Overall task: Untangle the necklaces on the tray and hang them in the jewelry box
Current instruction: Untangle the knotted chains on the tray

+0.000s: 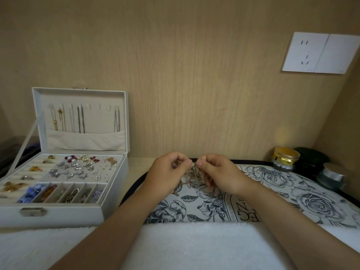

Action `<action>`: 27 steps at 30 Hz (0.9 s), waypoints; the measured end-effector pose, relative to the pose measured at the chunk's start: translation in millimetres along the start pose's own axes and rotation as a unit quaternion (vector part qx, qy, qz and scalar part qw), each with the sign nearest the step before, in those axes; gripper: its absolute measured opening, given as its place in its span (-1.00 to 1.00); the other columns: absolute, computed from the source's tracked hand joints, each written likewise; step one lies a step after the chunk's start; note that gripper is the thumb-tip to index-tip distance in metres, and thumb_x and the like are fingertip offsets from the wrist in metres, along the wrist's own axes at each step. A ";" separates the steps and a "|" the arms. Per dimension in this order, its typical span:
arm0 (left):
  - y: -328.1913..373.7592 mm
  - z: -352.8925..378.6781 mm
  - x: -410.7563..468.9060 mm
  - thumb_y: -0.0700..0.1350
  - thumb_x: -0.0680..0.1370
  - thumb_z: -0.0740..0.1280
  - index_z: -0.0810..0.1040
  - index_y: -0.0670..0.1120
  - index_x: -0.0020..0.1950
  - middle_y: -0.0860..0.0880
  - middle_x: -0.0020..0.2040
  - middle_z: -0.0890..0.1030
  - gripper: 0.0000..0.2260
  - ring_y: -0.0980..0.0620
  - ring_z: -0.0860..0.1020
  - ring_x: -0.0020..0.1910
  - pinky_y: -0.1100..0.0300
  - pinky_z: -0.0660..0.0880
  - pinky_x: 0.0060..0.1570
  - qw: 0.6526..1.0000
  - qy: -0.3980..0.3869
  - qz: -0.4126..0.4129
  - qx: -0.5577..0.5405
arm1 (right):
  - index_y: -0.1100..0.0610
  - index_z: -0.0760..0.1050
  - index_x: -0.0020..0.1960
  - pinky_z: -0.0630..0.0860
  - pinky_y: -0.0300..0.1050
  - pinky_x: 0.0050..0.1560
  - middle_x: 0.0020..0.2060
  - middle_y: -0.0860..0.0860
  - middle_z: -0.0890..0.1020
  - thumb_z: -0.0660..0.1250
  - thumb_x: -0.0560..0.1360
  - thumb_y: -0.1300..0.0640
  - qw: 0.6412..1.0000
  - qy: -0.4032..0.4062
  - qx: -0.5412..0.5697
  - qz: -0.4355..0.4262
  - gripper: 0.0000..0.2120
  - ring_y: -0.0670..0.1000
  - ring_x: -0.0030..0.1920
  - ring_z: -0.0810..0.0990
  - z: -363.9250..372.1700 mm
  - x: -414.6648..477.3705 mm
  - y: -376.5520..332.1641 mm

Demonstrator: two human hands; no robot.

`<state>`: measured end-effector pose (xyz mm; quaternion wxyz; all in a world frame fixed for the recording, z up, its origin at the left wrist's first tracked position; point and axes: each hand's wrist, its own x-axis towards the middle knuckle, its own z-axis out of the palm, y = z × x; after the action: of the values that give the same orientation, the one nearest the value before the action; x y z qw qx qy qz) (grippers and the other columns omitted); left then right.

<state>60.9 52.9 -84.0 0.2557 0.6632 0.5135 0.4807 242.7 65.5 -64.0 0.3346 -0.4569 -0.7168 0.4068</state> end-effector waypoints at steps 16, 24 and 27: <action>3.6 4.6 1.7 -0.20 0.55 0.42 0.64 -0.02 0.02 -0.05 -0.10 0.71 -0.90 0.09 0.65 -0.11 0.26 0.57 -0.02 0.984 -0.033 -0.068 -0.159 | 0.15 0.46 -0.19 0.42 -0.24 -0.45 -0.50 -0.13 0.50 0.19 0.68 0.06 0.998 0.022 0.048 0.030 -0.69 -0.04 -0.46 0.47 0.3 1.4 -2.1; 7.5 6.5 -3.2 -0.15 0.52 0.47 0.66 0.03 0.02 0.06 -0.15 0.70 -0.87 0.16 0.65 -0.18 0.33 0.56 -0.13 0.986 -0.038 -0.044 -0.155 | 0.15 0.52 -0.21 0.43 -0.24 -0.48 -0.44 -0.05 0.51 0.27 0.65 0.07 0.994 0.029 0.101 0.031 -0.72 -0.08 -0.47 0.45 2.0 -0.8 -5.9; 8.4 6.9 -4.2 -0.20 0.48 0.50 0.67 0.01 -0.04 0.09 -0.22 0.68 -0.87 0.12 0.58 -0.30 0.29 0.57 -0.23 0.987 -0.048 -0.053 -0.146 | 0.16 0.50 -0.23 0.43 -0.25 -0.46 -0.48 -0.04 0.49 0.27 0.64 0.05 0.995 0.020 0.096 0.029 -0.69 -0.09 -0.49 0.44 2.2 -0.9 -6.2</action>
<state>70.8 47.2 -81.4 0.3993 0.6131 0.4590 0.5040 238.8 62.5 -59.5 0.3797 -0.4514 -0.6537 0.4741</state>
